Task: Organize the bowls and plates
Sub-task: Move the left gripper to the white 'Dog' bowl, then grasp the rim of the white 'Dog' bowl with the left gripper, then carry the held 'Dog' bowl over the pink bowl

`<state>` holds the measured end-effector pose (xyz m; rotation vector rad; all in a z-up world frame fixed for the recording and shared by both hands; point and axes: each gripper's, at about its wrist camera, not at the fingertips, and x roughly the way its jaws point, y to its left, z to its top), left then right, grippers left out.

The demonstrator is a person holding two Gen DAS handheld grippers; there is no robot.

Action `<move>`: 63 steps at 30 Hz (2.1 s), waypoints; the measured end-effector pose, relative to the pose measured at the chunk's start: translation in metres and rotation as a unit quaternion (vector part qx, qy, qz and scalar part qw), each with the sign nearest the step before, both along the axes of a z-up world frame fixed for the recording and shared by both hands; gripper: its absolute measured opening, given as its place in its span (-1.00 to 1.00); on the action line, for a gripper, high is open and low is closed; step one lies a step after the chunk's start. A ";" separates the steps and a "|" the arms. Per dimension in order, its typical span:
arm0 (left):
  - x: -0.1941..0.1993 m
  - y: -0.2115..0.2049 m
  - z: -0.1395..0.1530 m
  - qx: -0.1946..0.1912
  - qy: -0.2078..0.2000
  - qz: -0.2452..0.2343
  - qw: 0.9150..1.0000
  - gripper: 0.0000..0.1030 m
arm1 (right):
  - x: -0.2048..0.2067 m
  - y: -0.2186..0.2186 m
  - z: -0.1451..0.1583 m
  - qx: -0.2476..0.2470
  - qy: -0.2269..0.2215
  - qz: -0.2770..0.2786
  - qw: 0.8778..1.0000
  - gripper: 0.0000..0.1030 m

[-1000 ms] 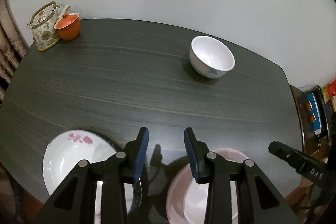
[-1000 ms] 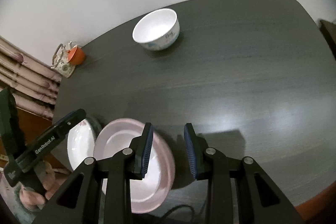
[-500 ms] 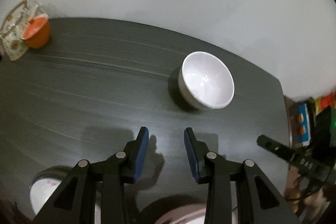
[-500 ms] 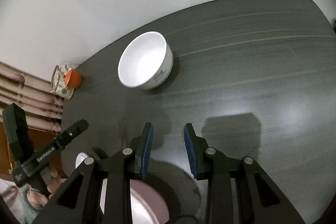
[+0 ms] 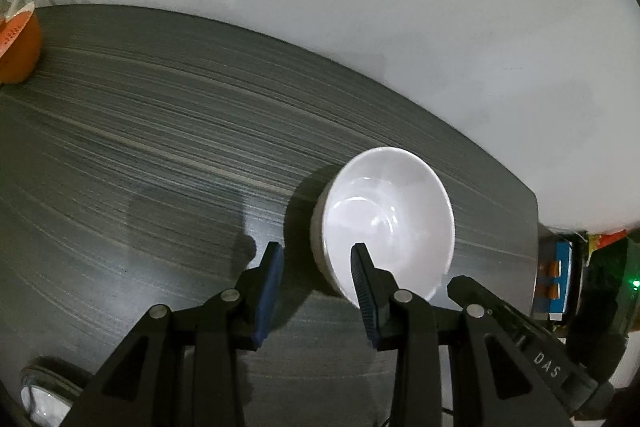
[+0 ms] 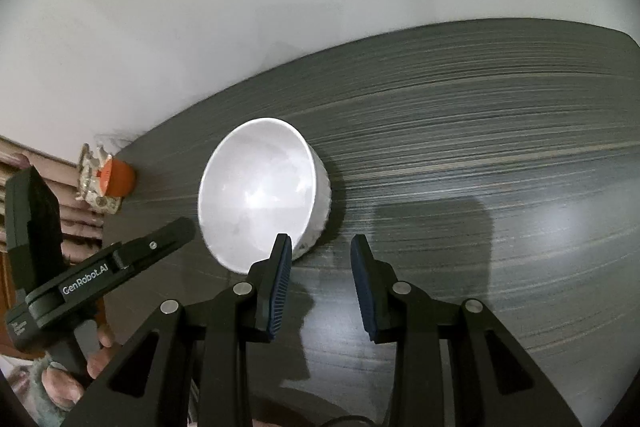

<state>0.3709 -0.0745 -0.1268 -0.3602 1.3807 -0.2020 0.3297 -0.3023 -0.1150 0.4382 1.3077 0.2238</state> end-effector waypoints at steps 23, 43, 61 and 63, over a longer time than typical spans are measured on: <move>0.014 -0.018 -0.033 0.013 0.004 -0.031 0.999 -0.65 | 0.031 0.042 -0.027 -0.040 0.013 0.009 0.999 -0.65; -0.036 -0.019 0.016 0.015 -0.031 -0.051 0.998 -0.67 | -0.018 0.045 0.009 -0.028 -0.005 0.012 1.000 -0.66; -0.130 -0.036 0.075 0.024 -0.065 -0.070 0.995 -0.67 | -0.098 0.040 0.076 -0.035 -0.049 0.011 0.998 -0.66; -0.139 -0.035 0.080 0.025 -0.067 -0.072 0.995 -0.67 | -0.109 0.041 0.082 -0.033 -0.051 0.011 0.998 -0.66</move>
